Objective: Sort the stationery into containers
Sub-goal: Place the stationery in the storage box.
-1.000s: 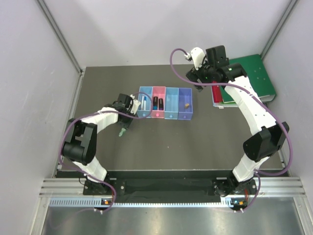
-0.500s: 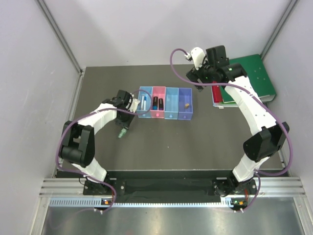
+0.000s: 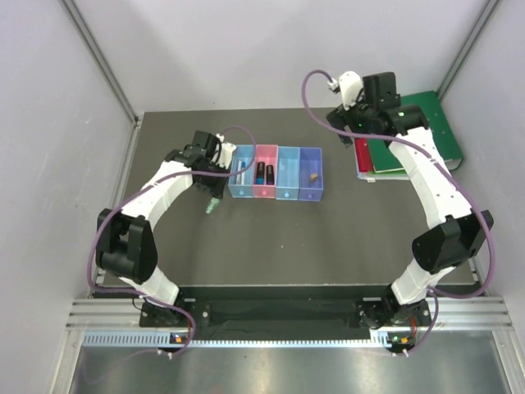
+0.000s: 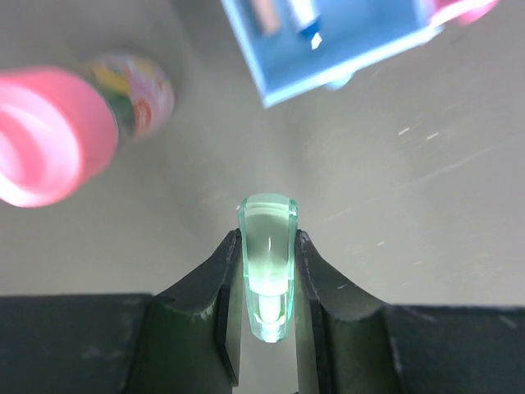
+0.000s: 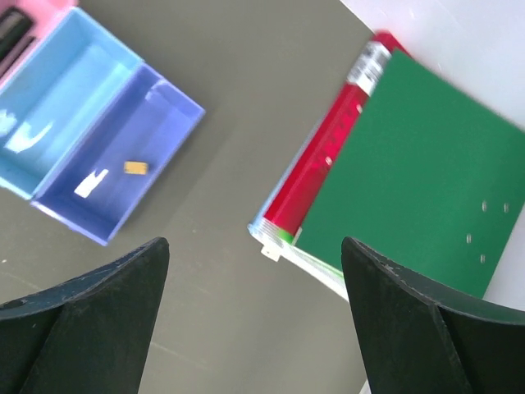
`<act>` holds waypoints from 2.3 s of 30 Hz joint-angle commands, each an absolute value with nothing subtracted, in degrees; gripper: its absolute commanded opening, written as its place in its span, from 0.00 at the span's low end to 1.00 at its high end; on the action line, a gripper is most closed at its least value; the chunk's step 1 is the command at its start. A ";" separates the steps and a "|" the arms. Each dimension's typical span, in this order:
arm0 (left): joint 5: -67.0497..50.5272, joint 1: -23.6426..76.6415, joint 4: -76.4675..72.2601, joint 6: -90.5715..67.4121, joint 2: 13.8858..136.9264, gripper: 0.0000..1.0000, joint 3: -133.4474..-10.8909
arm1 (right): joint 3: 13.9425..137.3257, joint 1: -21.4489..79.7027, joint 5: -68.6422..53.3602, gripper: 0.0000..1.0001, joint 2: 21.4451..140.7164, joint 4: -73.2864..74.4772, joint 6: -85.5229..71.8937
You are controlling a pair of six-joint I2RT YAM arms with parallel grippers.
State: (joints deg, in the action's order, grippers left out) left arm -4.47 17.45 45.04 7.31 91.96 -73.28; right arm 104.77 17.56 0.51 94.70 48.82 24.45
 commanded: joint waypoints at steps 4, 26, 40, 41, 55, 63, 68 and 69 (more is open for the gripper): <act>-10.63 19.24 45.53 2.55 90.52 0.00 -80.85 | 104.42 11.43 -2.55 0.86 92.81 47.55 18.28; -13.45 30.05 33.76 -11.42 112.06 0.00 -106.07 | 100.55 5.28 -3.96 0.87 89.83 46.58 18.11; -13.71 35.15 25.23 -18.01 118.29 0.00 -110.04 | 96.25 2.64 -2.99 0.87 87.63 45.26 18.90; -13.62 35.42 24.62 -18.45 118.47 0.00 -110.04 | 95.89 2.46 -2.99 0.87 87.45 45.18 18.81; -10.81 35.51 13.45 -21.79 125.33 0.00 -111.44 | 92.64 1.14 -2.46 0.87 85.34 44.56 19.16; -9.93 35.59 11.08 -23.03 128.75 0.00 -112.58 | 91.67 0.97 -2.37 0.87 84.90 44.03 19.51; -9.49 35.60 11.34 -22.85 129.46 0.14 -113.03 | 90.97 0.88 -2.64 0.86 84.55 43.86 19.51; -9.41 35.60 11.34 -22.85 129.38 0.16 -113.03 | 90.97 0.88 -2.64 0.87 84.38 43.86 19.51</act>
